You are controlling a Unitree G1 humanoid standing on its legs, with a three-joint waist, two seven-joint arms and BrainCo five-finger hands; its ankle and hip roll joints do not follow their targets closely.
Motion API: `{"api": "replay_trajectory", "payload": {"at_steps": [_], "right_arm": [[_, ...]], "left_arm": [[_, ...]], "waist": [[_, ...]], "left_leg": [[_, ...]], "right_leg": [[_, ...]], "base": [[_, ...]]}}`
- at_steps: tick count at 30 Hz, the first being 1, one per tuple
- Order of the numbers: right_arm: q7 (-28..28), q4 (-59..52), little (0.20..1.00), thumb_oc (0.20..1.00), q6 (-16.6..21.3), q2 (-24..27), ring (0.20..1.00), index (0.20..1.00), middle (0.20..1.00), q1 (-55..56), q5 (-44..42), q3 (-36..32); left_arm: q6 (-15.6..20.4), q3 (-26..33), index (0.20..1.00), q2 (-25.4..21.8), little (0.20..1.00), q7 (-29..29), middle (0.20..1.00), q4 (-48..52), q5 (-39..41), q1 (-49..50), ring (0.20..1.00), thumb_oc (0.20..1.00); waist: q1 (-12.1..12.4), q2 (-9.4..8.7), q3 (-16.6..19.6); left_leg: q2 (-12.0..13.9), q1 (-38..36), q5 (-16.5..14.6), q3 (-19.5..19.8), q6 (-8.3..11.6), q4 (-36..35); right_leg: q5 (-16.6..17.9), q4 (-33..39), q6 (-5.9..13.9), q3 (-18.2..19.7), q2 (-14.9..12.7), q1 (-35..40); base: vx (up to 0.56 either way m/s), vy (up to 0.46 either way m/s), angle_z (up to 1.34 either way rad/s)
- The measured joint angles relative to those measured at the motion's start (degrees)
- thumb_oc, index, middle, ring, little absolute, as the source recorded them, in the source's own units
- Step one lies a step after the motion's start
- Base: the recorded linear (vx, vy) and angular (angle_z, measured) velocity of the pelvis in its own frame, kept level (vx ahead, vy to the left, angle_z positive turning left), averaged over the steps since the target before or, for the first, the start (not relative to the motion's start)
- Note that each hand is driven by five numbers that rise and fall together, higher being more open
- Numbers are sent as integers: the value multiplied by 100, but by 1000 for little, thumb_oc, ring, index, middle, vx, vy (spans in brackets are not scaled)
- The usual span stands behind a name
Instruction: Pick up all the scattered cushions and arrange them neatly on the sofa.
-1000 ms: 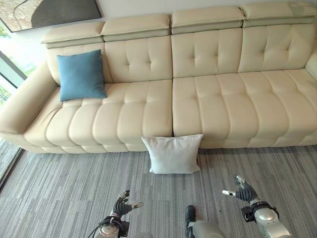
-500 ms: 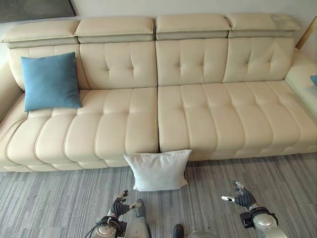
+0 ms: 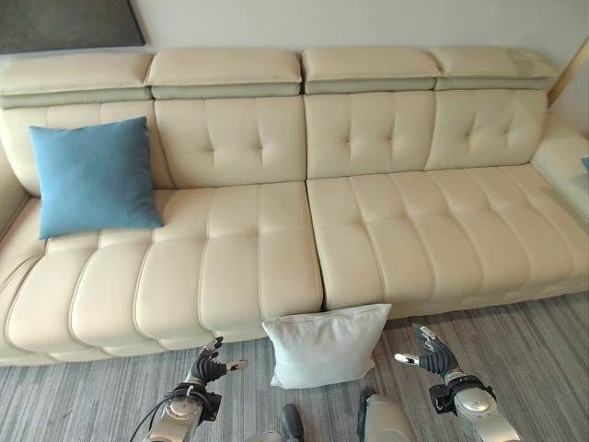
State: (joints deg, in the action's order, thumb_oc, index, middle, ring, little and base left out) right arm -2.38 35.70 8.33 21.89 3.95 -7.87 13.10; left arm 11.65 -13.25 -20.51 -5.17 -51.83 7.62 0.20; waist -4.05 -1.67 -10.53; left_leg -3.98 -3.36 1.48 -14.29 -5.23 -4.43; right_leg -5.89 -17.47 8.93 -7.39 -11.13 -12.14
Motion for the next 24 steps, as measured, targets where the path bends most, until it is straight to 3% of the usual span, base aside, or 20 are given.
{"api": "replay_trajectory", "payload": {"at_steps": [1,3,6,11,12,13,14,15,18,20,24], "right_arm": [[0,8,1000,1000,-1,-1,1000,1000,1000,33,0,-4],[-5,235,1000,1000,-5,11,1000,1000,1000,7,6,-31],[-5,231,1000,1000,-5,110,1000,1000,1000,27,68,-29],[-111,448,1000,1000,3,378,1000,1000,1000,-117,117,-34],[-150,534,1000,1000,4,407,1000,1000,1000,-258,114,-45],[-291,928,1000,1000,78,397,1000,1000,1000,-748,31,-56],[-368,1150,1000,1000,63,410,1000,1000,1000,-1089,-22,-71],[-457,1205,1000,1000,51,449,1000,1000,1000,-1299,-94,-77],[-702,1484,1000,1000,141,594,1000,1000,1000,-2505,-365,-67],[-926,1714,1000,1000,134,739,1000,1000,1000,-3572,-470,-19],[-1350,2061,1000,1000,302,743,1000,1000,1000,-4894,-751,247]], "left_arm": [[4,0,1000,-15,1000,-8,1000,8,0,59,1000,1000],[-4,64,1000,-35,1000,-42,1000,6,0,384,1000,1000],[2,131,1000,-48,1000,-47,1000,113,-3,441,1000,1000],[23,213,1000,-93,1000,-82,1000,226,7,166,1000,1000],[33,213,1000,-122,1000,-129,1000,230,25,5,1000,1000],[59,191,1000,-203,1000,-262,1000,217,136,-462,1000,1000],[80,167,1000,-220,1000,-306,1000,201,196,-767,1000,1000],[148,191,1000,-219,1000,-362,1000,181,305,-1016,1000,1000],[260,183,1000,-437,1000,-572,1000,169,773,-1954,1000,1000],[305,199,1000,-617,1000,-733,1000,139,1136,-2706,1000,1000],[486,34,1000,-662,1000,-982,1000,-169,1443,-3561,1000,1000]], "waist": [[43,-42,27],[196,-118,90],[291,-47,127],[301,-32,70],[301,-50,8],[256,-111,-322],[304,-51,-557],[284,-28,-678],[274,7,-1340],[295,-13,-1987],[258,78,-2259]], "left_leg": [[-18,-23,1,1,-2,2],[33,-176,-98,78,108,75],[258,-203,-148,122,205,142],[448,190,-150,277,332,414],[472,429,-150,283,333,600],[534,1228,-183,320,377,1318],[556,1628,-240,389,378,1629],[610,2073,-308,396,372,1872],[736,3288,-485,346,357,2580],[835,3979,-522,286,353,3178],[1099,5274,-666,407,425,3922]], "right_leg": [[120,92,-81,-5,68,51],[743,918,-339,-98,215,769],[924,1460,-532,-235,482,1133],[951,1551,-619,-411,639,1008],[968,1462,-644,-412,634,819],[914,938,-642,-486,536,115],[848,656,-759,-524,516,-221],[731,313,-634,-518,474,-696],[511,-477,-796,-498,386,-1982],[-35,-1533,-886,-362,256,-2756],[40,-1976,-960,-470,359,-3943]], "base": [[68,-75,21],[119,-138,9],[28,-100,7],[-186,-87,13],[-558,-109,9],[-477,-82,21],[-345,-55,30],[-203,-31,24],[-168,-40,-6],[-155,-20,-5],[-160,-13,-15]]}}
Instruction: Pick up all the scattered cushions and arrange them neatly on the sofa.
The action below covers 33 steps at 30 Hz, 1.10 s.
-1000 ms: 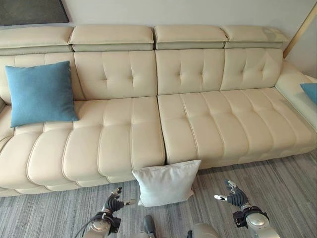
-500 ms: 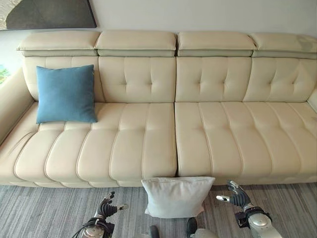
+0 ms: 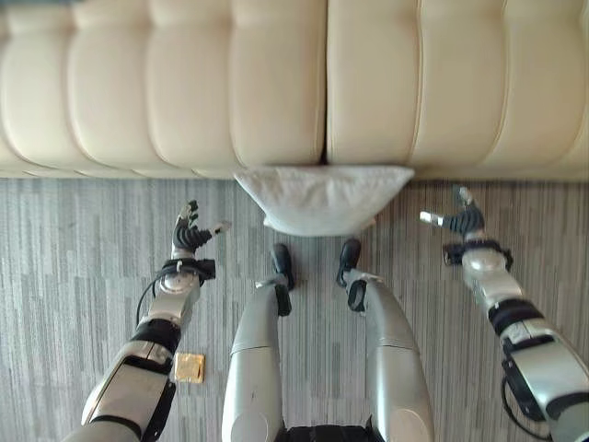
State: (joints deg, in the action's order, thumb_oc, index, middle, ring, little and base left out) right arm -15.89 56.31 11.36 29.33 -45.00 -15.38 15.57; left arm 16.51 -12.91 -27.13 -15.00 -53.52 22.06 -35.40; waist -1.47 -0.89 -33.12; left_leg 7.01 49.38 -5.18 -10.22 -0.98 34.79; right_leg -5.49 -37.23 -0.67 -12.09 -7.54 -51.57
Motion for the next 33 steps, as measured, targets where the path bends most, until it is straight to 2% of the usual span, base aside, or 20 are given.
{"api": "replay_trajectory", "payload": {"at_steps": [1,4,5,6,8,9,10,16,21,24,25,27,28,33], "right_arm": [[-89,52,1000,1000,-4,-35,1000,1000,1000,-186,-170,133],[-161,13,1000,1000,6,-16,1000,1000,1000,-793,-425,528],[-157,-224,1000,1000,91,-83,1000,1000,1000,-999,-457,551],[-283,-156,1000,1000,-6,-131,1000,1000,1000,-1258,-531,1206],[-275,-201,1000,1000,83,-308,1000,1000,1000,-1762,-532,1313],[-358,-51,200,200,26,-552,200,200,200,-1943,-561,1327],[-478,-3,200,200,-63,-726,200,200,200,-2147,-610,1324],[-440,-203,200,200,-40,-788,200,200,200,-1970,-1200,1268],[-423,-1038,200,200,234,-781,200,200,200,-1182,-1352,1066],[-409,-1276,200,200,313,-751,200,200,200,-895,-1399,947],[-410,-1800,200,200,317,-766,200,200,200,-341,-1371,838],[-405,-2243,200,200,486,-825,200,200,200,532,-1247,851],[-402,-2334,200,200,510,-826,200,200,200,704,-1207,852],[-328,-3448,200,200,446,-812,200,200,200,1639,-1027,749]], "left_arm": [[10,-125,1000,48,1000,-30,1000,-104,55,-377,1000,1000],[24,-621,1000,-87,1000,-210,1000,-132,42,-992,1000,1000],[23,-647,1000,7,1000,-205,1000,-42,32,-1319,1000,1000],[-15,-1193,1000,87,1000,-399,1000,-344,24,-1676,1000,1000],[-29,-1237,1000,127,1000,-483,1000,-360,-72,-2131,1000,1000],[-125,-1433,1000,172,1000,-634,1000,-454,-73,-2304,1000,1000],[-250,-1731,200,197,200,-778,200,-657,-130,-2661,200,200],[-355,-1614,200,73,200,-1094,200,-411,-344,-2539,200,200],[-322,-1168,200,191,200,-1506,200,915,-347,-1640,200,200],[-275,-924,200,294,200,-1663,200,1617,-354,-1237,200,200],[-233,-670,200,520,200,-1716,200,2338,-428,-565,200,200],[23,-688,200,692,200,-1775,200,2609,-564,184,200,200],[94,-708,200,703,200,-1780,200,2616,-578,284,200,200],[132,-553,200,701,200,-1739,200,3196,-574,962,200,200]], "waist": [[-51,-22,-17],[-72,-19,-19],[-67,-9,-72],[-83,11,18],[-65,32,53],[-14,30,50],[28,31,54],[55,25,58],[56,21,62],[54,18,126],[55,-11,201],[66,-36,1119],[65,-56,1247],[38,-92,1265]], "left_leg": [[6,520,-1,30,1,361],[103,1404,-46,43,-27,876],[117,1620,-41,42,-31,885],[101,1782,-153,77,-52,1209],[85,2059,-162,127,-51,1269],[71,2105,-162,159,-49,1315],[41,2150,-164,172,-47,1300],[-32,1844,-146,40,-76,1183],[-158,1074,-99,4,-86,607],[-250,453,-16,-13,-106,154],[-286,-123,41,-36,-95,-224],[-335,-40,34,-16,-82,-413],[-348,-142,39,-10,-87,-455],[-440,-1026,61,-20,-97,-873]], "right_leg": [[-60,-420,-100,2,-81,-542],[-122,-856,-167,17,-106,-1428],[-97,-879,-161,13,-114,-1647],[-227,-1234,-257,38,-186,-1818],[-240,-1309,-276,38,-192,-2076],[-254,-1362,-340,35,-191,-2118],[-267,-1362,-363,37,-194,-2163],[-101,-1265,-528,200,-196,-1951],[25,-680,-408,241,-169,-1206],[107,-237,-266,241,-161,-570],[213,129,-227,247,-120,-14],[206,298,-163,265,-102,-99],[221,344,-156,265,-96,3],[257,723,-82,273,-78,859]], "base": [[-114,-12,8],[-27,-10,-7],[-1,-44,-5],[0,-56,8],[12,-26,13],[17,24,11],[12,19,9],[4,34,-1],[-10,32,-4],[45,17,-2],[68,12,-8],[77,20,-4],[54,38,2],[144,50,-3]]}}
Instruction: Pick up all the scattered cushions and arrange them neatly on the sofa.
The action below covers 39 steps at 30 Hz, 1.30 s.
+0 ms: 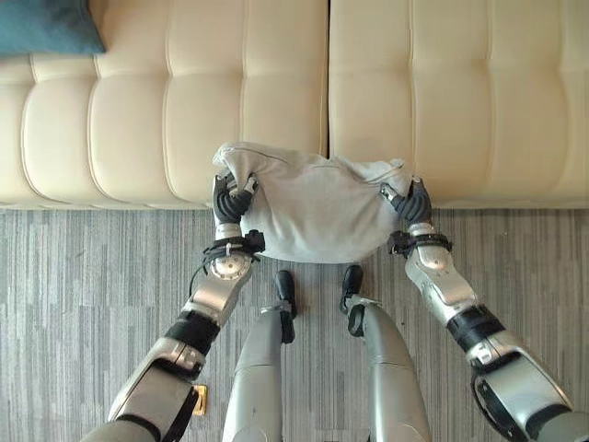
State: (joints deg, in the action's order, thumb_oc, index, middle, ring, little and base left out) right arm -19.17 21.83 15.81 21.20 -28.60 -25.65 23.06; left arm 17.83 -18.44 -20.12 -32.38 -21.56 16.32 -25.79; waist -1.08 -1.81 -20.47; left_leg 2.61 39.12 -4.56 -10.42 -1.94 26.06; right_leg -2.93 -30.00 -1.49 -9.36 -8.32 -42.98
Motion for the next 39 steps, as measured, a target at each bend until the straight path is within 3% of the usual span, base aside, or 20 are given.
{"api": "replay_trajectory", "payload": {"at_steps": [4,8,12,14,20,26,28,32,36,37,39], "right_arm": [[385,-1315,200,200,46,20,200,200,200,1548,256,-33],[647,-2101,200,200,-32,311,200,200,200,2067,257,-234],[936,-2477,200,200,-28,446,200,200,200,2448,274,-350],[944,-2505,200,200,-35,469,200,200,200,2431,274,-369],[958,-2587,200,200,-82,469,200,200,200,2415,349,-360],[1000,-2621,200,200,-161,456,200,200,200,2475,490,-319],[1017,-2625,200,200,-165,468,200,200,200,2387,493,-306],[1062,-2624,200,200,-211,484,200,200,200,2441,526,-202],[1066,-2609,200,200,-252,512,200,200,200,2608,538,-198],[1101,-2613,200,200,-252,484,200,200,200,2912,534,-373],[1144,-2613,200,200,-252,667,200,200,200,3031,530,-406]], "left_arm": [[84,75,200,-140,200,271,200,791,-19,1294,200,200],[78,121,200,-422,200,546,200,1496,-18,1837,200,200],[100,117,200,-532,200,811,200,1772,-2,2382,200,200],[96,122,200,-540,200,863,200,1778,1,2391,200,200],[89,218,200,-548,200,1001,200,1777,4,2393,200,200],[33,251,200,-587,200,1168,200,1710,0,2590,200,200],[26,280,200,-588,200,1188,200,1709,3,2701,200,200],[14,282,200,-516,200,1220,200,1662,4,2809,200,200],[3,270,200,-377,200,1245,200,1479,4,2820,200,200],[-15,170,200,-364,200,1379,200,1462,3,2869,200,200],[-18,100,200,-188,200,1421,200,1504,6,3042,200,200]], "waist": [[-19,-52,127],[-23,-63,153],[-26,-58,730],[-19,-58,781],[-29,-58,865],[-153,59,844],[-118,90,840],[-169,210,809],[-253,190,807],[-331,34,841],[-336,317,969]], "left_leg": [[-71,-1792,21,-50,22,-933],[-111,-2454,108,-118,38,-1408],[-175,-3140,149,-272,6,-1852],[-212,-3297,148,-273,6,-1899],[-302,-3440,103,-293,-67,-1958],[-358,-3629,-138,-343,-296,-2001],[-410,-3572,-152,-342,-347,-2058],[-407,-3531,-161,-263,-348,-2043],[-423,-3705,-393,-32,-123,-1953],[-499,-4057,-570,378,122,-1952],[-135,-4131,-717,555,336,-1948]], "right_leg": [[7,891,197,22,108,1731],[196,1437,280,49,183,2404],[343,1894,325,220,247,2998],[380,1953,351,315,269,3120],[466,1756,503,523,238,3030],[522,338,966,793,127,2301],[333,528,991,780,97,2064],[357,1406,1047,811,105,1699],[417,2180,1061,801,29,1612],[528,2212,1017,874,-61,2008],[546,1881,994,738,207,2026]], "base": [[276,69,-14],[271,74,-12],[179,79,-24],[178,107,-29],[89,108,-21],[120,37,-11],[178,-46,-9],[268,-92,1],[237,-127,46],[396,-274,107],[276,-214,71]]}}
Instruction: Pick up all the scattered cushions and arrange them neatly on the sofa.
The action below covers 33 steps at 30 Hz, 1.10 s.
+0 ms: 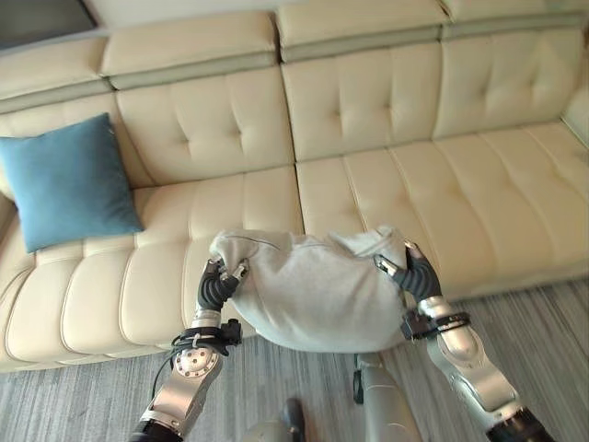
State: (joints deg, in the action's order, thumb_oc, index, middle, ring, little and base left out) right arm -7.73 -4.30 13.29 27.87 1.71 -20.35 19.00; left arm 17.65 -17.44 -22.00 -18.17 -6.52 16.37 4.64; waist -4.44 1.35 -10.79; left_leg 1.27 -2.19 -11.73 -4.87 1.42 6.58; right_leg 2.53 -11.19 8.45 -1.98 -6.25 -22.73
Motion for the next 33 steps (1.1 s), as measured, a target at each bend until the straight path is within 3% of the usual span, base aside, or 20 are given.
{"api": "replay_trajectory", "payload": {"at_steps": [2,3,5,8,9,10,11,12,13,14,15,17,20,21,24,28,33], "right_arm": [[56,0,200,200,0,128,200,200,200,60,-6,-70],[111,18,200,200,-4,150,200,200,200,67,-58,-244],[112,7,200,200,0,139,200,200,200,180,-136,-400],[111,-15,200,200,54,185,200,200,200,120,-246,-437],[110,-18,200,200,67,155,200,200,200,122,-338,-440],[110,-18,200,200,68,146,200,200,200,136,-340,-449],[109,-21,200,200,66,167,200,200,200,118,-337,-451],[92,-19,200,200,57,175,200,200,200,132,-336,-461],[92,-20,200,200,55,162,200,200,200,122,-333,-464],[92,-20,200,200,55,162,200,200,200,119,-333,-465],[92,-20,200,200,56,148,200,200,200,108,-327,-468],[91,-20,200,200,53,104,200,200,200,122,-315,-422],[88,-20,200,200,52,94,200,200,200,136,-271,-478],[87,-20,200,200,52,92,200,200,200,137,-259,-510],[88,-43,200,200,50,-86,200,200,200,113,-198,-586],[80,-45,200,200,37,-228,200,200,200,-233,-42,-369],[-104,195,200,200,24,-333,200,200,200,-881,128,-164]], "left_arm": [[0,-54,200,16,200,69,200,86,1,43,200,200],[-10,-66,200,57,200,183,200,81,72,-11,200,200],[-28,-182,200,87,200,280,200,113,100,-36,200,200],[-31,-241,200,70,200,338,200,119,106,-63,200,200],[-31,-237,200,60,200,371,200,120,112,-98,200,200],[-34,-238,200,62,200,388,200,124,113,-105,200,200],[-40,-234,200,62,200,401,200,129,114,-105,200,200],[-80,-245,200,60,200,441,200,123,112,-145,200,200],[-88,-244,200,43,200,455,200,124,113,-158,200,200],[-88,-244,200,37,200,456,200,124,113,-162,200,200],[-100,-252,200,-9,200,465,200,124,113,-168,200,200],[-112,-228,200,-98,200,468,200,124,111,-140,200,200],[-113,-207,200,-133,200,485,200,207,105,-144,200,200],[-113,-211,200,-138,200,490,200,221,101,-146,200,200],[-118,-182,200,-192,200,494,200,223,95,-162,200,200],[-117,196,200,-259,200,419,200,229,45,-262,200,200],[-116,363,200,-296,200,95,200,217,-24,-624,200,200]], "waist": [[14,129,75],[22,107,66],[-9,55,76],[-30,85,89],[-20,22,93],[-48,-34,100],[-41,-69,89],[-62,-106,69],[-39,-198,21],[-26,-214,11],[76,-259,-14],[77,-242,-8],[-16,-135,41],[-25,-71,78],[18,-111,71],[105,-125,76],[253,-134,80]], "left_leg": [[289,-65,35,157,180,109],[431,121,140,202,306,650],[525,547,241,230,478,1732],[553,790,508,321,741,2433],[562,926,452,389,742,2589],[522,989,427,362,699,2444],[506,1085,399,337,687,2229],[494,1141,282,207,596,1677],[450,1108,316,113,526,939],[442,1112,326,110,513,818],[465,1223,536,119,530,121],[479,1345,998,109,404,27],[370,968,1266,88,285,-90],[361,801,1227,72,185,-265],[127,506,1337,-55,75,-629],[-72,378,1343,-184,17,-750],[-150,343,1331,-208,-51,-807]], "right_leg": [[63,-145,-103,-242,242,57],[74,-166,-470,-429,331,199],[107,22,-594,-581,379,495],[-140,64,-1070,-577,578,735],[-121,154,-1043,-569,588,796],[-13,262,-1025,-595,589,870],[-3,334,-1128,-575,594,920],[9,569,-1164,-573,607,1072],[113,734,-1216,-577,589,1212],[122,755,-1227,-579,590,1238],[167,822,-1279,-661,629,1340],[132,973,-1232,-716,723,1602],[58,1032,-1129,-678,761,1764],[55,1019,-1108,-649,791,1777],[-84,779,-872,-445,572,1762],[-150,667,-706,-270,372,1741],[-118,674,-640,-235,302,1741]], "base": [[251,-279,40],[266,-303,51],[157,-164,32],[124,-121,-11],[117,-78,4],[121,-58,-5],[144,-66,10],[80,-24,14],[67,-17,17],[75,1,-5],[86,24,-10],[140,90,-14],[115,123,-4],[99,136,-10],[95,122,-10],[53,66,-9],[34,35,-1]]}}
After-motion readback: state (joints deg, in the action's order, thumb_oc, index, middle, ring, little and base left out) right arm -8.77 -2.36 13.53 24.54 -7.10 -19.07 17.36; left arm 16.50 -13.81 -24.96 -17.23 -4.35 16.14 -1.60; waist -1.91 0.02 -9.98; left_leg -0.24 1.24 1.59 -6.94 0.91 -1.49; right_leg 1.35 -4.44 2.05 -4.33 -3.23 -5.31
